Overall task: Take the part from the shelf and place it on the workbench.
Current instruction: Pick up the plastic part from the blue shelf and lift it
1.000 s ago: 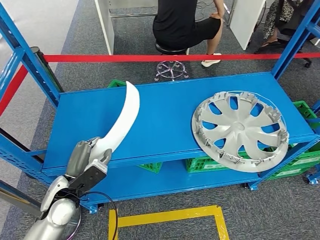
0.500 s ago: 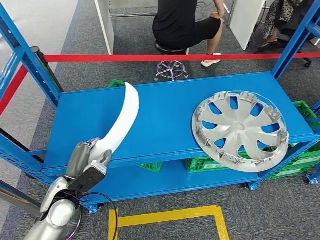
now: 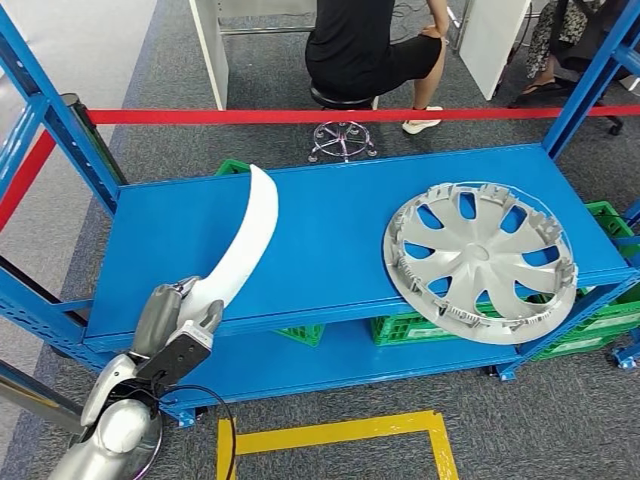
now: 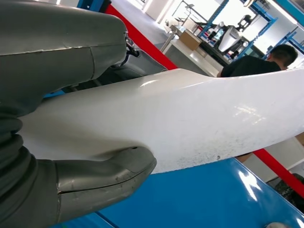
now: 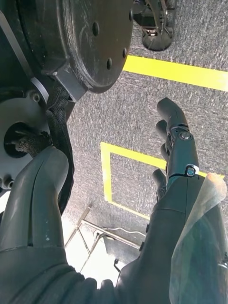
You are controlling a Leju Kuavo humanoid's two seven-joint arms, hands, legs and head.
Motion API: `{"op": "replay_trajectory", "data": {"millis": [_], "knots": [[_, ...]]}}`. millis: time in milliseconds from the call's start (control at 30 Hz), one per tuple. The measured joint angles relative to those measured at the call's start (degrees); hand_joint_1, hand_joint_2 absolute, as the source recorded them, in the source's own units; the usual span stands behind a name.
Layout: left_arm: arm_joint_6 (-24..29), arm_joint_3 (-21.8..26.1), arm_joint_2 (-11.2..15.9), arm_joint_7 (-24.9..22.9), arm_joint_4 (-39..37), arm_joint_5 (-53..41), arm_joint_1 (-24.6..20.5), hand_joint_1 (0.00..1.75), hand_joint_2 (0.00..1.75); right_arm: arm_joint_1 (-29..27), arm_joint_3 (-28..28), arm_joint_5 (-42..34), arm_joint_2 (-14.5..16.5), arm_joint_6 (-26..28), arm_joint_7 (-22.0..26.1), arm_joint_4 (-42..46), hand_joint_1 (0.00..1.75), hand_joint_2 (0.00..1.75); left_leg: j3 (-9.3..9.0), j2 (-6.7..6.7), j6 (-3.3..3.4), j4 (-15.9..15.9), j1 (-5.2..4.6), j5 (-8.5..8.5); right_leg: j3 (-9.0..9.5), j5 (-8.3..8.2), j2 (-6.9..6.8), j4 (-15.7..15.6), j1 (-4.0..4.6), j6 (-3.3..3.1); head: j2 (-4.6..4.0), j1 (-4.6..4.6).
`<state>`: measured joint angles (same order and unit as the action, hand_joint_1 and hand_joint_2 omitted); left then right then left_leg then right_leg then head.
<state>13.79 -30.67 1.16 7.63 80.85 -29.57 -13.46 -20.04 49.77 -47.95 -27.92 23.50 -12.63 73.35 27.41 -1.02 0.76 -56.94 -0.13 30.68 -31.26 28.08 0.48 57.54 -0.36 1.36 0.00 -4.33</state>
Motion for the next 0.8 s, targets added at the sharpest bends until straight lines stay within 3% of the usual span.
{"op": "replay_trajectory", "data": {"millis": [233, 300, 367, 433, 500, 533, 567, 633, 667, 700, 733, 800], "knots": [[0.0, 0.0, 0.0, 0.0, 0.0, 0.0, 0.1, 1.75, 1.75, 0.0, 0.0, 0.0, 0.0, 0.0, 0.0, 0.0, 0.0, 1.75, 0.05, -0.01, 0.1, -0.2, -0.05, 0.03, 0.0, -0.18, -0.01, -0.1, -0.12, 0.22, 0.0, 0.0], [0.0, 0.0, 0.0, 0.0, 0.1, 0.0, 0.1, 1.75, 1.75, 0.0, 0.1, 0.0, -0.1, 0.0, 0.0, 0.1, 0.0, 1.75, 0.08, -0.06, 0.76, 0.0, -0.29, -0.53, 0.14, -0.82, 0.08, -0.7, -0.42, 0.91, 0.0, 0.03], [0.0, 0.0, 0.0, 0.1, 0.4, 0.0, 0.0, 1.75, 1.75, 0.1, 0.3, 0.0, -0.2, 0.0, 0.0, 0.2, 0.0, 1.75, -0.58, 0.2, 1.84, 2.1, -0.1, -2.0, -0.16, -0.54, 0.09, -0.9, -0.52, 1.4, 0.0, 0.02], [0.0, 0.0, 0.0, 0.1, 0.5, 0.1, 0.0, 1.75, 1.75, 0.2, 0.4, 0.0, -0.3, -0.1, 0.0, 0.2, 0.0, 1.75, -1.11, 0.59, 2.44, 4.0, 0.46, -3.11, -2.14, 2.08, 0.01, 2.9, -0.48, 1.71, 0.0, -0.18], [0.0, 0.0, 0.0, 0.1, 0.6, 0.1, 0.2, 1.75, 1.75, 0.2, 0.5, 0.0, -0.4, -0.1, 0.0, 0.2, 0.0, 1.75, -0.81, 0.89, 2.47, 4.0, 0.76, -3.29, -5.52, 5.23, -0.01, 10.4, -0.84, 2.47, 0.0, -0.37], [-0.1, 0.0, 0.0, 0.1, 0.6, 0.1, 0.3, 1.75, 1.75, 0.2, 0.5, 0.0, -0.5, -0.1, 0.0, 0.2, 0.0, 1.75, -0.65, 1.03, 2.28, 3.8, 0.96, -3.23, -6.74, 5.75, -0.05, 13.1, -1.16, 2.94, 0.0, -0.43], [-0.1, 0.0, 0.0, 0.1, 0.6, 0.1, 0.4, 1.75, 1.75, 0.2, 0.5, 0.0, -0.6, 0.0, 0.0, 0.2, 0.0, 1.75, -0.51, 1.14, 1.97, 3.5, 1.24, -3.12, -7.07, 5.22, -0.12, 13.9, -1.52, 3.43, 0.0, -0.41], [-0.1, 0.0, 0.0, 0.1, 0.6, 0.1, 0.5, 1.75, 1.75, 0.2, 0.5, 0.0, -0.7, 0.0, 0.0, 0.2, 0.0, 1.75, -0.17, 1.21, 0.78, 2.4, 2.16, -2.53, -4.53, 1.61, -0.43, 9.0, -2.39, 4.66, 0.0, -0.44], [-0.1, 0.0, 0.0, 0.1, 0.6, 0.1, 0.5, 1.75, 1.75, 0.2, 0.5, 0.0, -0.7, 0.0, 0.0, 0.2, 0.0, 1.75, 0.2, 1.19, -0.02, 1.6, 2.44, -2.06, -2.77, 0.53, -0.52, 5.8, -2.62, 5.53, 0.0, -0.55], [-0.1, 0.1, 0.0, 0.1, 0.6, 0.1, 0.5, 1.75, 1.75, 0.3, 0.6, 0.0, -0.7, 0.0, 0.0, 0.2, 0.0, 1.75, 0.77, 1.1, -0.8, 0.4, 2.63, -1.54, -1.47, -0.18, -0.44, 3.5, -2.81, 5.92, 0.01, -0.87], [-0.1, 0.1, 0.0, 0.1, 0.6, 0.0, 0.4, 1.75, 1.75, 0.4, 0.6, 0.0, -0.7, 0.0, 0.0, 0.2, 0.0, 1.75, 1.49, 1.0, -1.51, -0.7, 2.57, -1.08, -0.96, 0.03, -0.3, 2.5, -2.95, 5.8, 0.01, -1.08], [-0.1, 0.1, 0.1, 0.1, 0.6, 0.0, 0.4, 1.75, 1.75, 0.5, 0.7, 0.0, -0.7, 0.0, 0.1, 0.3, 0.0, 1.75, 2.75, 0.82, -2.28, -2.3, 2.31, -0.74, -1.76, 0.77, 0.03, 3.5, -3.02, 4.15, 0.01, -1.15]]}}
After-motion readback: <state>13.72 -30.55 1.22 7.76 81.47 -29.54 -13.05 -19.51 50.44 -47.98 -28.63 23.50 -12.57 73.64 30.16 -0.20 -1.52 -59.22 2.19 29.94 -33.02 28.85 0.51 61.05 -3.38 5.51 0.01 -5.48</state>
